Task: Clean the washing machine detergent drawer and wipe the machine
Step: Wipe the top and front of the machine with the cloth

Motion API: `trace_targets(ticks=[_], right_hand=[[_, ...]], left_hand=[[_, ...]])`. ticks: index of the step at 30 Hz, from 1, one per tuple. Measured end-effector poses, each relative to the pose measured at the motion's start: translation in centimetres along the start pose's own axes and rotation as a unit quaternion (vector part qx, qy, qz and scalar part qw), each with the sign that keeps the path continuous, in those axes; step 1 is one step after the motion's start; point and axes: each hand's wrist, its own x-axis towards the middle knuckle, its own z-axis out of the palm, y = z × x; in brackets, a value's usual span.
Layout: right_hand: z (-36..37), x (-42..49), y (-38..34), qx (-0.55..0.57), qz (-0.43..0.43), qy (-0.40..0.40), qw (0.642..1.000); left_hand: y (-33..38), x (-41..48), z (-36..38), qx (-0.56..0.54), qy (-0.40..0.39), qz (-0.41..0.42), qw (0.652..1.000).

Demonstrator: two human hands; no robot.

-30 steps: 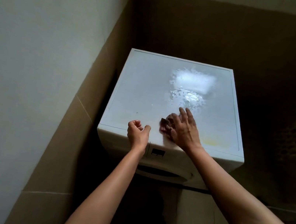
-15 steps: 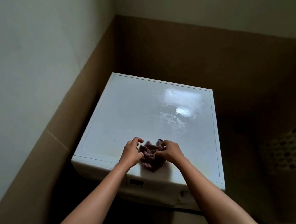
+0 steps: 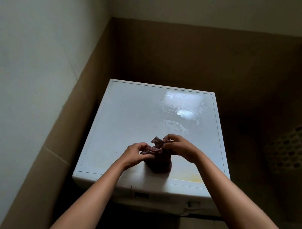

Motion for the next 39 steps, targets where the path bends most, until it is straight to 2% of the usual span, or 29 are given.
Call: trace_targets(ticks=[5,9,12,15,17,20,22,25,27,29,31,33,36,39], right_hand=[[0.0,-0.5,-1.6,0.024,-0.063,0.043,0.997],[0.0,-0.3,-2.8,0.099,-0.087,0.036,0.991],[-0.5,-0.3,-4.1,0.113,-0.048,0.004,0.992],[-0.7,-0.1,-5.2,0.037,0.003,-0.028,0.999],[-0.7,0.1,-5.8,0.047,0.039,-0.002,0.998],[-0.5,0.4,-6.6,0.153,0.071,0.058,0.984],[-0.6,0.7,-7.0,0.196,0.083,0.119,0.970],[-0.8,1.7,-7.0,0.228,0.086,0.204,0.948],[-0.7,2.3,-6.8,0.193,0.080,0.252,0.945],[-0.5,2.5,-6.9,0.174,0.077,0.288,0.939],[-0.7,2.3,-7.1,0.206,0.083,0.277,0.935],[-1.2,2.4,-7.1,0.222,0.095,0.230,0.943],[-1.4,2.2,-7.6,0.220,0.074,0.194,0.953],[-1.3,1.6,-8.8,0.109,0.030,0.170,0.979]], left_hand=[[2.2,0.0,-2.0,-0.059,0.011,0.037,0.998],[4.1,0.3,-3.7,-0.058,0.049,0.073,0.994],[5.2,0.5,-4.8,-0.030,0.068,0.116,0.990],[5.9,0.4,-5.8,0.037,0.057,0.183,0.981],[5.9,0.3,-6.2,0.073,0.051,0.220,0.971],[5.8,0.2,-6.7,0.083,0.058,0.244,0.964],[6.0,0.0,-6.9,0.077,0.047,0.246,0.965],[6.7,-0.5,-6.8,0.073,-0.019,0.247,0.966],[7.2,-0.7,-6.3,0.079,-0.054,0.252,0.963],[7.3,-0.8,-5.6,0.063,-0.050,0.254,0.964],[7.2,-0.7,-5.3,0.019,-0.036,0.219,0.975],[7.1,-0.4,-5.3,-0.005,-0.040,0.189,0.981],[7.7,-0.4,-5.3,-0.032,-0.088,0.164,0.982],[8.6,-0.4,-5.6,-0.072,-0.139,0.131,0.979]])
